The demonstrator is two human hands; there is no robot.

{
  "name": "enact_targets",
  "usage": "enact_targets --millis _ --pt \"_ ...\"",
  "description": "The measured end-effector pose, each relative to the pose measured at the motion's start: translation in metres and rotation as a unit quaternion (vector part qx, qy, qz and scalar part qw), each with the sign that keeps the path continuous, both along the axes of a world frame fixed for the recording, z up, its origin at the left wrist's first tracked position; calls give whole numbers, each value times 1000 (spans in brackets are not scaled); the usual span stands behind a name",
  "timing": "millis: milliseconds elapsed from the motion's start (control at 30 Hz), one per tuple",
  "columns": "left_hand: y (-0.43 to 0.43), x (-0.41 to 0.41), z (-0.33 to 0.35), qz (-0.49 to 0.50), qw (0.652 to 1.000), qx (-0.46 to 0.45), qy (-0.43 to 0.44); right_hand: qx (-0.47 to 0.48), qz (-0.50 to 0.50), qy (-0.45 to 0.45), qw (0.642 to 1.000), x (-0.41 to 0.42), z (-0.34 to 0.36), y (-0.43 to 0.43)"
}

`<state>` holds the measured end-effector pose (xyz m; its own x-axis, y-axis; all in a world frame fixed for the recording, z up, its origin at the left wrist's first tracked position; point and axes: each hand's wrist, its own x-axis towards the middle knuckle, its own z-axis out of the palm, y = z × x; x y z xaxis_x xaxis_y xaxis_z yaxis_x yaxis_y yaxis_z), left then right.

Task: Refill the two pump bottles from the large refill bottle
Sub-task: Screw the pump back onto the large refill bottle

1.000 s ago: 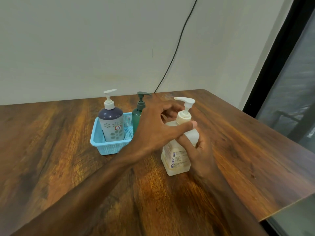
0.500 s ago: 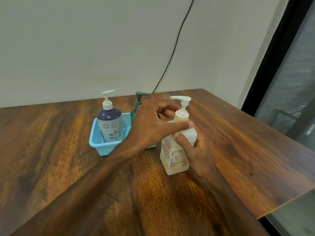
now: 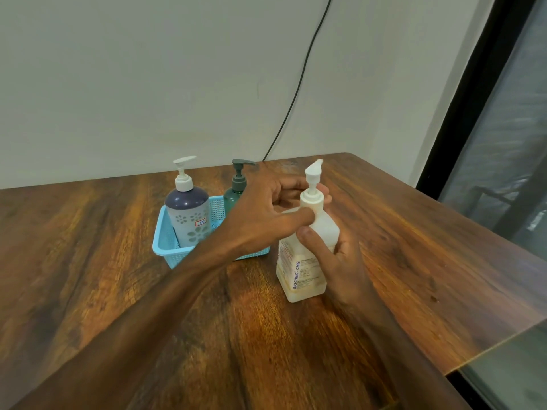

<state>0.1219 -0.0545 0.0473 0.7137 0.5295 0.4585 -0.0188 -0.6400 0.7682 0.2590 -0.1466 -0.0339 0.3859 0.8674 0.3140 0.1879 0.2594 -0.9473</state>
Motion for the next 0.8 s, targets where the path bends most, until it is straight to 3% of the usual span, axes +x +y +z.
enact_targets --millis 100,267,633,800 --pt "-2 -1 2 31 999 35 4 0 -10 -9 1000 -1 1 -1" --pt "-13 -2 10 81 992 67 -74 8 -8 -22 1000 -3 4 -3" --pt "-2 -6 10 75 995 68 0 9 -11 -7 1000 -5 4 -4" --pt "0 -4 6 5 999 34 13 7 3 9 1000 -5 5 -5"
